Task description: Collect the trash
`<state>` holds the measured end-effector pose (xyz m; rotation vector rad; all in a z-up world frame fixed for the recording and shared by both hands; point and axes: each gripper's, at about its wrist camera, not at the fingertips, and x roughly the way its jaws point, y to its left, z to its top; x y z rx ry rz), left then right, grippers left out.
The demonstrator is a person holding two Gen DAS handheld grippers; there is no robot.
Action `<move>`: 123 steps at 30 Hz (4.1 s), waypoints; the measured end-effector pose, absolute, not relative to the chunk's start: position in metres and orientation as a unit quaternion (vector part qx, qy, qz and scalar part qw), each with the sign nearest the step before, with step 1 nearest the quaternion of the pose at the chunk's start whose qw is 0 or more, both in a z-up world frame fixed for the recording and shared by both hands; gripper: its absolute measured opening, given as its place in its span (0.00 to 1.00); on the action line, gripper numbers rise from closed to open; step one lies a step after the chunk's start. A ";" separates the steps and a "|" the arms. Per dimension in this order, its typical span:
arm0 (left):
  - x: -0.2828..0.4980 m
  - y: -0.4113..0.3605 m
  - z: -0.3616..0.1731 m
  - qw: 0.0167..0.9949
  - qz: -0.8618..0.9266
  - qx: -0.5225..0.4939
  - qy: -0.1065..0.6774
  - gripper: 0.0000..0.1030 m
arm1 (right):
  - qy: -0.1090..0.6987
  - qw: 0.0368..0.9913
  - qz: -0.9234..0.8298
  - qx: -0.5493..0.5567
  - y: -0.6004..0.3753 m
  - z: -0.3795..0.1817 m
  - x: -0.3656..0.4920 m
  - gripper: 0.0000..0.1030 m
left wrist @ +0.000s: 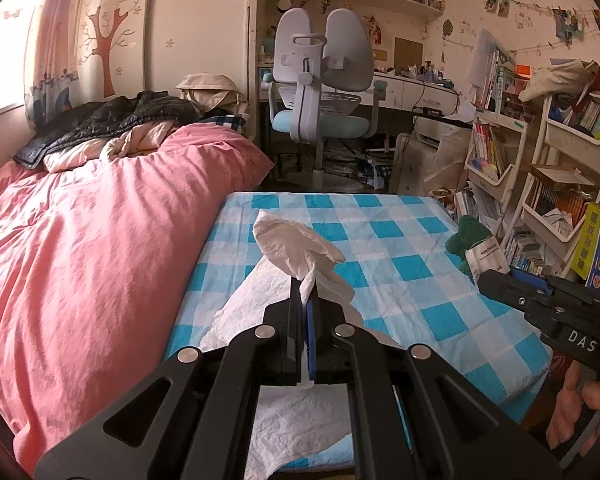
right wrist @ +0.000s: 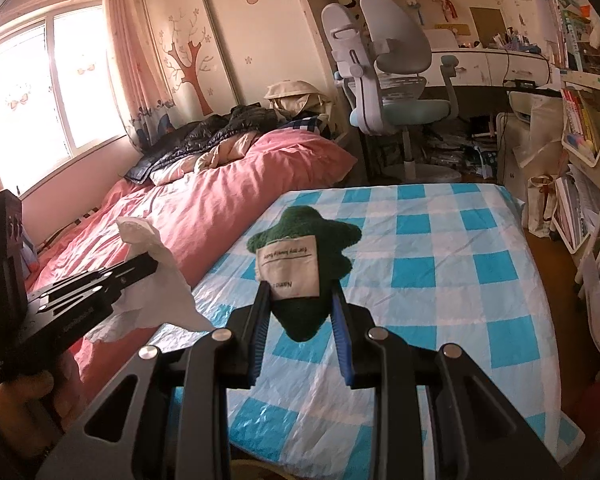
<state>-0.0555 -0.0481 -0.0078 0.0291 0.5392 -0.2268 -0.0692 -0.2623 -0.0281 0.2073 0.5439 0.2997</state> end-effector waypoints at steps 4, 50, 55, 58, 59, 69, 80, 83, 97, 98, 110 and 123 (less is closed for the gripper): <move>-0.065 -0.044 -0.011 0.958 -0.109 0.014 0.266 0.02 | 0.267 0.947 0.149 0.103 -0.261 -0.030 -0.076 0.29; -0.136 -0.045 -0.035 0.952 -0.112 0.018 0.283 0.02 | 0.352 0.909 0.209 0.078 -0.212 -0.072 -0.159 0.31; -0.136 -0.044 -0.035 0.952 -0.112 0.019 0.283 0.02 | 0.377 0.898 0.216 0.073 -0.204 -0.082 -0.166 0.31; -0.136 -0.044 -0.035 0.952 -0.112 0.019 0.283 0.02 | 0.392 0.890 0.219 0.077 -0.201 -0.089 -0.169 0.31; -0.136 -0.044 -0.035 0.952 -0.112 0.019 0.283 0.02 | 0.398 0.887 0.220 0.078 -0.200 -0.092 -0.170 0.31; -0.135 -0.044 -0.035 0.952 -0.112 0.018 0.283 0.02 | 0.421 0.876 0.223 0.070 -0.193 -0.102 -0.177 0.31; -0.155 -0.039 -0.047 0.950 -0.110 0.022 0.290 0.02 | 0.457 0.859 0.222 0.067 -0.187 -0.117 -0.177 0.35; -0.160 -0.039 -0.050 0.949 -0.111 0.024 0.295 0.02 | 0.460 0.858 0.217 0.067 -0.188 -0.118 -0.177 0.40; -0.177 -0.050 -0.080 0.918 -0.115 0.024 0.380 0.03 | 0.385 0.910 0.111 0.110 -0.230 -0.090 -0.180 0.73; -0.179 -0.051 -0.084 0.913 -0.116 0.025 0.389 0.03 | 0.378 0.913 0.106 0.114 -0.233 -0.088 -0.180 0.74; -0.188 -0.060 -0.111 0.881 -0.105 0.037 0.460 0.64 | 0.307 0.946 0.024 0.101 -0.251 -0.065 -0.189 0.89; -0.190 -0.047 -0.063 0.938 -0.059 0.019 0.342 0.87 | 0.240 0.970 0.004 0.041 -0.245 -0.041 -0.194 0.93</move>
